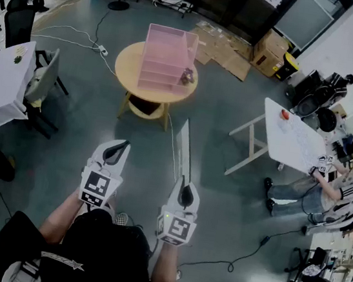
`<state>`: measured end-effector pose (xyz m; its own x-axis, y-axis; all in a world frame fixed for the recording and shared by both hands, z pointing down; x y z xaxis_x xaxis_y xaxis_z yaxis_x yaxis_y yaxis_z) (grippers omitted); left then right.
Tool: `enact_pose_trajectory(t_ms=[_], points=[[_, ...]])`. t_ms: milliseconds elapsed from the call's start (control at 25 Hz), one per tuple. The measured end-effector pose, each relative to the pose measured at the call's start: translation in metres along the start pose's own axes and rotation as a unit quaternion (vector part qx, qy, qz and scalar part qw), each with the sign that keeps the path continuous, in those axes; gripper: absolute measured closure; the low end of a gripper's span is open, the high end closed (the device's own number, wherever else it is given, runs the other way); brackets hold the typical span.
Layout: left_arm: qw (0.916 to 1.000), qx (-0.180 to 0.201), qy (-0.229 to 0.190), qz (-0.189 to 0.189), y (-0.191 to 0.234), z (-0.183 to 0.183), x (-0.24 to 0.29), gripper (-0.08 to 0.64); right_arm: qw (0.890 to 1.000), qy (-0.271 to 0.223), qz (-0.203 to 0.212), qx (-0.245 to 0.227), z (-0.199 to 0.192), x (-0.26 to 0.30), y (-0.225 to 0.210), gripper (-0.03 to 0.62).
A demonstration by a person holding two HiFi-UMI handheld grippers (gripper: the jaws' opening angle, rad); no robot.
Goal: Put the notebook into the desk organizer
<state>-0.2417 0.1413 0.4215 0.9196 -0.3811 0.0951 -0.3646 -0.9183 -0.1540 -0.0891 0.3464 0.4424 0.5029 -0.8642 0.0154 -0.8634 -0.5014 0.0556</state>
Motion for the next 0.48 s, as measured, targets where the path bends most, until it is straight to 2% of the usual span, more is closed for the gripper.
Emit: enact_pose_trajectory(t_ms=[480], points=[[0.9998, -0.002, 0.012, -0.017, -0.009, -0.004, 0.035, 0.549, 1.0, 0.001, -0.019, 0.013, -0.003, 0.014, -0.026, 0.578]])
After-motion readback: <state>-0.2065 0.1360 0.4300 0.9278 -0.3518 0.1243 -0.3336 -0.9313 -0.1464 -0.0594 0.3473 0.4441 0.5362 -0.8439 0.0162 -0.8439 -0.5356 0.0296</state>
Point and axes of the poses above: the fingertips, and each gripper's own axes: x forward along the fingers, y to its left, z out of its top, the point moved 9 cm from there along -x, backward along the fingers, and after that the axes turned 3 degrees about -y, right-handed, at the moved point
